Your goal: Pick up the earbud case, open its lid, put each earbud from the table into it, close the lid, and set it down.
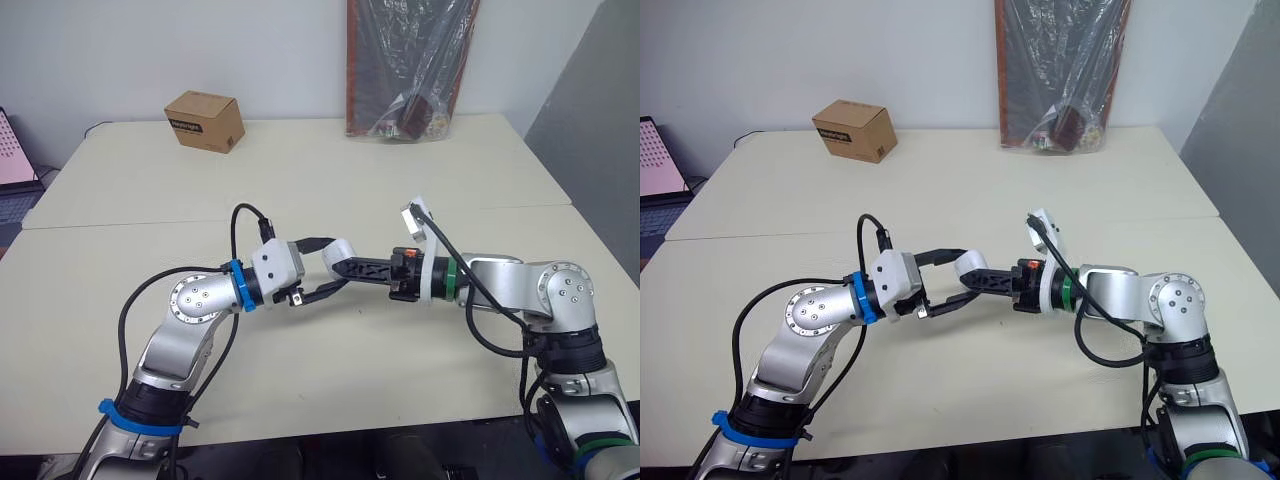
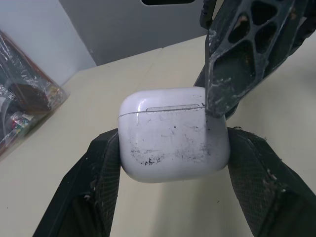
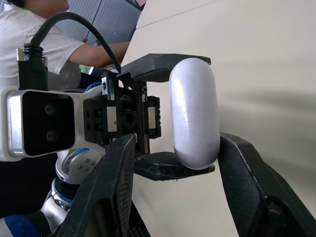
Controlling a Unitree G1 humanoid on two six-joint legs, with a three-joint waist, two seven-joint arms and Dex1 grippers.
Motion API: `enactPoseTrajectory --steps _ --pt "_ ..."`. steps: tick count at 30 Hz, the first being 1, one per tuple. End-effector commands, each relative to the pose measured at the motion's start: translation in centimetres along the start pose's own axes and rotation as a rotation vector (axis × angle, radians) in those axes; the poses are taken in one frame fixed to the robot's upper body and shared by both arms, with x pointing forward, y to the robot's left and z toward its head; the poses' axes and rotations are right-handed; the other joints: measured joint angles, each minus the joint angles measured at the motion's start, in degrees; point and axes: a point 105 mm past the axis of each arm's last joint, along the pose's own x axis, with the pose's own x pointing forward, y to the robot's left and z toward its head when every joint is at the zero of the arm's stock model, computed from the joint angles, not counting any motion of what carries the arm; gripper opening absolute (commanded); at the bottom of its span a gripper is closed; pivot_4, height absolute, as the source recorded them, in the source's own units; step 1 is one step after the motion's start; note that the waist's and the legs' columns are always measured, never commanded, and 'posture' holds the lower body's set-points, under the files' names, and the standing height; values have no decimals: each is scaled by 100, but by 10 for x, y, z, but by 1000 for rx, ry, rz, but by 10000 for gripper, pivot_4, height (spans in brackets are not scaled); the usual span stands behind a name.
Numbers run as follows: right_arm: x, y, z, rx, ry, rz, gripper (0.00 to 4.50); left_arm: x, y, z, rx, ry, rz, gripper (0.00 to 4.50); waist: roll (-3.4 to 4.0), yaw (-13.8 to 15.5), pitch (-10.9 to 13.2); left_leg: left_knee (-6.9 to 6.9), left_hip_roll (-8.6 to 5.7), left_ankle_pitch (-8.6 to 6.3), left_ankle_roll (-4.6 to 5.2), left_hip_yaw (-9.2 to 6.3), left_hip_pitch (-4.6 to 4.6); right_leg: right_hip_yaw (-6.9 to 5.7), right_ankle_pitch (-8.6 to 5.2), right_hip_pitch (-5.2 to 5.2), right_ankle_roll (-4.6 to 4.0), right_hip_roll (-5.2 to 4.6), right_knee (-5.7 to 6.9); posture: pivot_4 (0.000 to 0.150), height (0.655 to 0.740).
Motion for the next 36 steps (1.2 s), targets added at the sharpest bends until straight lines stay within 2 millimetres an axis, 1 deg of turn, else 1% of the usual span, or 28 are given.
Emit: enactPoseTrajectory --steps 1,2,4,6,8,9,17,21,22,23,25,26,28,33,36 --pt "-2 13 3 -18 -19 49 25424 1 1 14 34 -43 7 27948 0 0 0 0 0 0 0 0 0 0 0 0 0 0 0 1500 7400" --pt "-2 13 4 -18 -21 48 25424 1 1 14 34 -42 6 27948 0 0 0 0 0 0 0 0 0 0 0 0 0 0 0 1500 7400" --pt "-3 12 5 -16 -26 43 21602 0 0 13 33 -39 2 27948 0 1 0 0 0 0 0 0 0 0 0 0 1 0 0 1500 7400" --pt "-3 12 5 -18 -27 41 15856 0 -2 12 33 -35 -4 27948 0 1 0 0 0 0 0 0 -1 0 0 -1 1 0 -1 1500 7400" --pt "-3 12 4 -19 -26 41 8380 -1 -2 12 33 -32 -8 27948 0 1 0 0 0 0 0 0 -1 0 -1 -1 1 0 -3 1500 7400" --pt "-3 11 4 -19 -26 41 7180 -1 -3 12 33 -32 -9 27948 0 2 0 -1 1 0 0 0 -1 1 -1 -1 1 0 -3 1500 7400" --pt "-3 11 1 -23 -12 42 7294 0 -3 14 38 -41 -18 27948 0 2 0 -1 1 0 0 0 -1 1 -1 -1 1 0 -4 1500 7400" --pt "-2 13 1 -26 -8 48 7294 0 -6 12 -31 -33 -64 27948 0 1 0 -1 1 0 0 0 -1 1 -1 -1 2 0 -4 1500 7400" --pt "-1 13 0 -25 -8 49 7294 -1 -6 12 -44 -28 -69 35045 0 0 0 -1 1 0 0 1 -1 1 -1 -2 2 1 -4 1500 7400" --pt "-1 13 0 -24 -8 49 7294 -1 -4 12 -41 -24 -59 37355 2 0 1 -1 1 0 0 0 -1 1 -1 -2 2 1 -4 1500 7400" --pt "-1 13 -1 -22 -6 48 7294 -3 0 13 -28 -23 -39 43636 2 0 1 -1 1 0 0 0 -3 0 -2 -3 2 1 -4 1500 7400" --pt "-1 12 -2 -23 -4 45 7294 -5 4 13 -26 -25 -15 44401 2 1 2 -2 1 0 0 0 -3 0 -2 -3 2 1 -4 1500 7400" --pt "-3 10 -2 -26 -1 38 7294 -10 13 14 -54 -21 29 44401 2 1 2 -2 1 0 0 0 -3 1 -2 -3 2 1 -6 1500 7400" --pt "-8 3 0 -70 12 5 7294 -28 23 15 -166 14 12 44401 3 -1 3 -2 2 0 0 0 -3 0 -2 -4 3 2 -6 1500 7400" --pt "-12 -1 1 -157 43 -22 7294 -38 26 14 -253 65 -33 44401 4 -3 5 -2 4 0 0 0 -3 -1 -3 -6 3 3 -5 1500 7400"
